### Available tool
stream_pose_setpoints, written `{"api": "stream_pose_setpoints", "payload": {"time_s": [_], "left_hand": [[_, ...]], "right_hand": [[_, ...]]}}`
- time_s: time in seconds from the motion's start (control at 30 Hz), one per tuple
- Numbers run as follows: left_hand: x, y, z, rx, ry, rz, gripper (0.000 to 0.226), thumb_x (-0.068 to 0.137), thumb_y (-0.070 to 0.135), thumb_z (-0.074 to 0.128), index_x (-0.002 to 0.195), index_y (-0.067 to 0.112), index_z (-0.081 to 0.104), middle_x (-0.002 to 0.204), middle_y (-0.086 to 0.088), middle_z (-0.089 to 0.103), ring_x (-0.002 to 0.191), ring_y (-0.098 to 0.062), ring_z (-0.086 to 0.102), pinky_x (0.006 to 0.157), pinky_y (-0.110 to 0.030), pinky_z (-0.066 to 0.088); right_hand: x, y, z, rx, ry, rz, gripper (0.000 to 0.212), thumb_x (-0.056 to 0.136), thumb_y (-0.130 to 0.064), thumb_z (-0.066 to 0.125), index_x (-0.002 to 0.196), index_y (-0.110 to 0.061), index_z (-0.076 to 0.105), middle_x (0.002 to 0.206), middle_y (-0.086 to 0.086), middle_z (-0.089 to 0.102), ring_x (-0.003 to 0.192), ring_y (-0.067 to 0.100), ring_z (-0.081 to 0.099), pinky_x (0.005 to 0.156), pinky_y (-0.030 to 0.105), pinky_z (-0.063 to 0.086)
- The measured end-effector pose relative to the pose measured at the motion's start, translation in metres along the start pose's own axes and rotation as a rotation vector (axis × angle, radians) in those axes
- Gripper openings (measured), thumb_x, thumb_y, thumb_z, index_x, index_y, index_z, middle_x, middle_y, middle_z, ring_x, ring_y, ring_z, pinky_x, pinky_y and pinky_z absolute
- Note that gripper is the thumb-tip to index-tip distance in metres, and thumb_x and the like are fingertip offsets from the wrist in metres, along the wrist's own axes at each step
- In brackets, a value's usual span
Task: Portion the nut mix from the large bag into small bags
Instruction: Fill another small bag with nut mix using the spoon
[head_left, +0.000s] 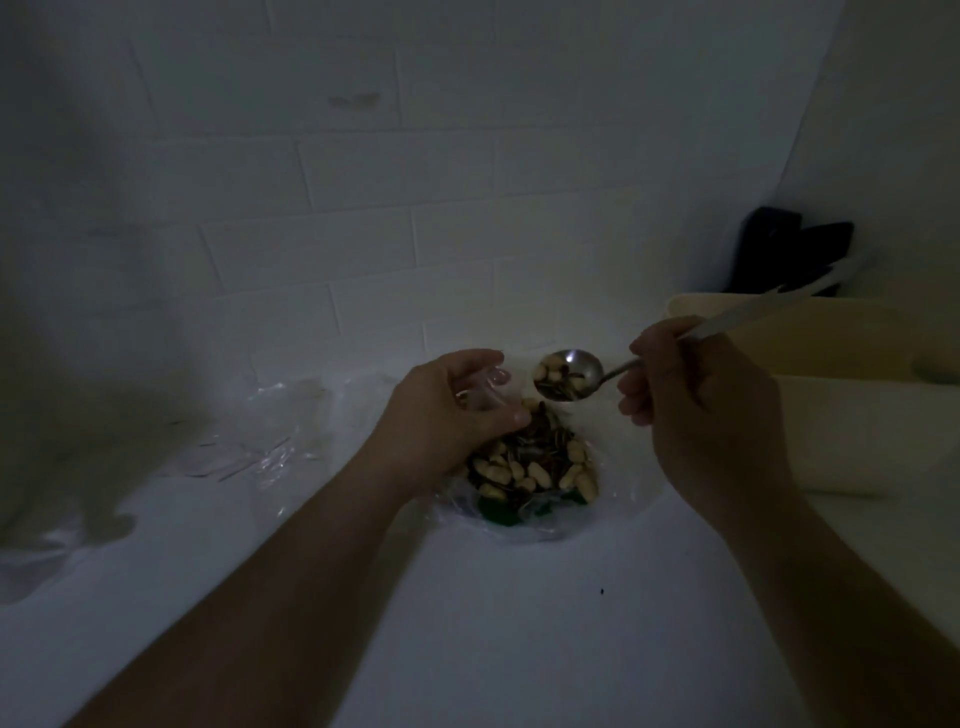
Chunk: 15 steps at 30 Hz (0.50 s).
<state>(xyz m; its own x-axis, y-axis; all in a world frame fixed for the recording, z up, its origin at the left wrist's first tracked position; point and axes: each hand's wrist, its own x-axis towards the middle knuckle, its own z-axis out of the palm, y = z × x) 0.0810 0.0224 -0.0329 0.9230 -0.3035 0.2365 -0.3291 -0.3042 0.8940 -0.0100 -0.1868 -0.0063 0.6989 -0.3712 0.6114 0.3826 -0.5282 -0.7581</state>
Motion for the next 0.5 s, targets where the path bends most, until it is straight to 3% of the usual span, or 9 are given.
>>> {"api": "stream_pose_setpoints", "payload": {"time_s": [0.07, 0.17, 0.27, 0.37, 0.43, 0.5], "left_hand": [[0.0, 0.001, 0.006, 0.077, 0.005, 0.021, 0.075, 0.071, 0.039, 0.095, 0.139, 0.03, 0.063, 0.114, 0.024, 0.072, 0.103, 0.013, 0.066, 0.092, -0.02, 0.058], [-0.001, 0.002, 0.014, 0.114, 0.021, 0.039, 0.081, 0.07, 0.044, 0.094, 0.142, 0.032, 0.06, 0.119, 0.023, 0.071, 0.106, 0.01, 0.066, 0.097, -0.023, 0.056], [0.0, 0.005, 0.021, 0.166, 0.046, 0.052, 0.084, 0.072, 0.048, 0.092, 0.146, 0.032, 0.056, 0.123, 0.024, 0.068, 0.102, 0.013, 0.061, 0.084, 0.0, 0.042], [0.001, 0.008, 0.024, 0.225, 0.081, 0.063, 0.088, 0.072, 0.05, 0.091, 0.149, 0.034, 0.052, 0.119, 0.024, 0.062, 0.105, 0.008, 0.057, 0.079, 0.006, 0.033], [0.001, 0.006, 0.026, 0.221, 0.076, 0.062, 0.091, 0.073, 0.049, 0.091, 0.152, 0.033, 0.05, 0.127, 0.019, 0.064, 0.111, 0.003, 0.058, 0.089, -0.001, 0.038], [0.0, 0.004, 0.026, 0.216, 0.068, 0.061, 0.091, 0.075, 0.046, 0.091, 0.154, 0.031, 0.047, 0.137, 0.013, 0.065, 0.119, -0.002, 0.061, 0.102, -0.016, 0.045]], "right_hand": [[0.001, -0.003, -0.002, -0.043, 0.019, -0.063, 0.023, 0.103, -0.047, 0.044, 0.094, -0.033, 0.061, 0.071, -0.008, 0.07, 0.066, 0.006, 0.071, 0.062, 0.019, 0.056], [0.001, -0.005, -0.001, -0.07, 0.031, -0.116, 0.029, 0.103, -0.048, 0.042, 0.097, -0.028, 0.062, 0.072, -0.01, 0.07, 0.067, 0.006, 0.071, 0.063, 0.023, 0.057], [0.001, -0.003, 0.002, -0.126, 0.009, -0.168, 0.033, 0.108, -0.045, 0.042, 0.098, -0.024, 0.065, 0.073, -0.012, 0.07, 0.07, 0.003, 0.071, 0.064, 0.019, 0.055], [-0.002, -0.003, 0.007, -0.262, -0.054, -0.278, 0.045, 0.107, -0.048, 0.036, 0.094, -0.02, 0.069, 0.07, -0.01, 0.069, 0.068, 0.004, 0.068, 0.063, 0.013, 0.048], [-0.003, -0.003, 0.011, -0.326, -0.078, -0.379, 0.043, 0.107, -0.045, 0.037, 0.1, -0.017, 0.069, 0.075, -0.004, 0.07, 0.065, 0.009, 0.067, 0.065, 0.015, 0.048], [-0.002, -0.002, 0.013, -0.336, -0.081, -0.449, 0.037, 0.107, -0.039, 0.042, 0.103, -0.013, 0.068, 0.078, -0.006, 0.068, 0.067, 0.01, 0.064, 0.07, 0.0, 0.039]]}}
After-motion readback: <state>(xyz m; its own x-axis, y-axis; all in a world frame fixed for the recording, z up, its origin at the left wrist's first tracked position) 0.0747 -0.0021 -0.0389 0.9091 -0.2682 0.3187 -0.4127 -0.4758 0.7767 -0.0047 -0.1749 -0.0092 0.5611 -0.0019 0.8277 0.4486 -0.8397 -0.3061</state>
